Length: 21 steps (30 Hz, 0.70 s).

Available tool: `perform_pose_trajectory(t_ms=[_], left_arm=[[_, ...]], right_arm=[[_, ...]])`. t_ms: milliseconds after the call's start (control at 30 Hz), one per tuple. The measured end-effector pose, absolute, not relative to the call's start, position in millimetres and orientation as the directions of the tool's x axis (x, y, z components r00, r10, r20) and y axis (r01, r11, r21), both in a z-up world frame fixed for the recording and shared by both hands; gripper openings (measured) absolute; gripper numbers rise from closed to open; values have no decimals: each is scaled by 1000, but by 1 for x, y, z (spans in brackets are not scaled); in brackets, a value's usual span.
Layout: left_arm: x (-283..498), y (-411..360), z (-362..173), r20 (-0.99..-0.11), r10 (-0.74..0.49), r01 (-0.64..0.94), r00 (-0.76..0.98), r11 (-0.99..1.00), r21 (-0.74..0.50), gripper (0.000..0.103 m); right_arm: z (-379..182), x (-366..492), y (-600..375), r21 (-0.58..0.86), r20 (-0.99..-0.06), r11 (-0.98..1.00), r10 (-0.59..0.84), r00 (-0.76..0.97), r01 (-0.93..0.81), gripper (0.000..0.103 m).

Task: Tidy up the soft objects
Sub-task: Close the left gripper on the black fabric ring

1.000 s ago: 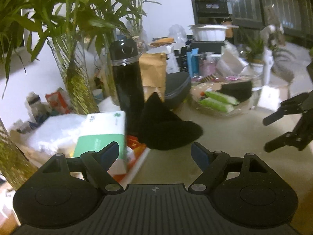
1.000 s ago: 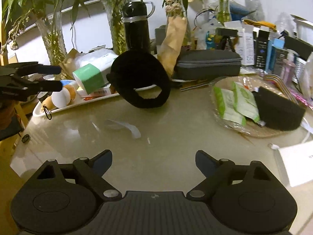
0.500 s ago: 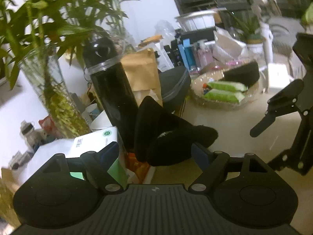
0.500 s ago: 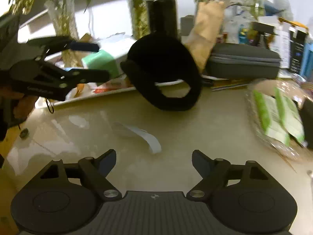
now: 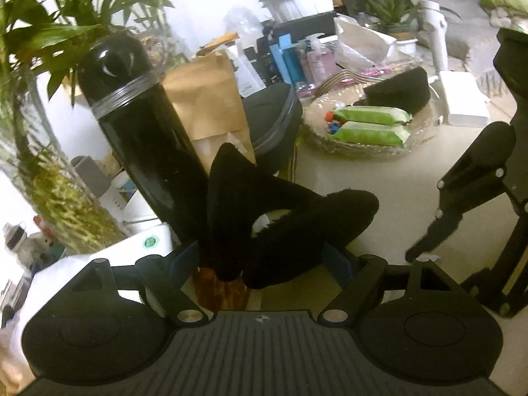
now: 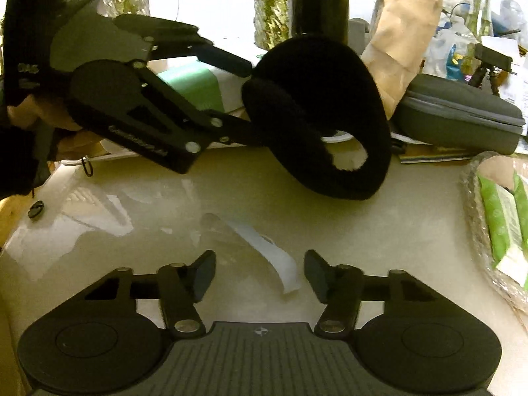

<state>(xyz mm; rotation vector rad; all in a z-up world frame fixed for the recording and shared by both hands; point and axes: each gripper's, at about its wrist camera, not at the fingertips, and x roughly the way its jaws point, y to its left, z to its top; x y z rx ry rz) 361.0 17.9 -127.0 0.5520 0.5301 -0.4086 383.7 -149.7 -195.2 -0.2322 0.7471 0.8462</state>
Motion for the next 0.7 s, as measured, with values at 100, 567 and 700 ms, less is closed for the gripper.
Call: perform_pose_trajectory(t_ms=[100,567,700], left_arm=[[366,16,-127,-579,-240,523,779,757,390,81],[351,2,-142,-598,-256,597,759,642,482,20],[341,-1,-138,-597,-274,608,754,634,478,17]], right_arm=[[-193,381,-149,100,-687,644,596,416,-758,16],[-170,366,-170,107,-692,658,588,419,-745,15],[-164,364,-182,101,-692,691,565,448,-716,15]])
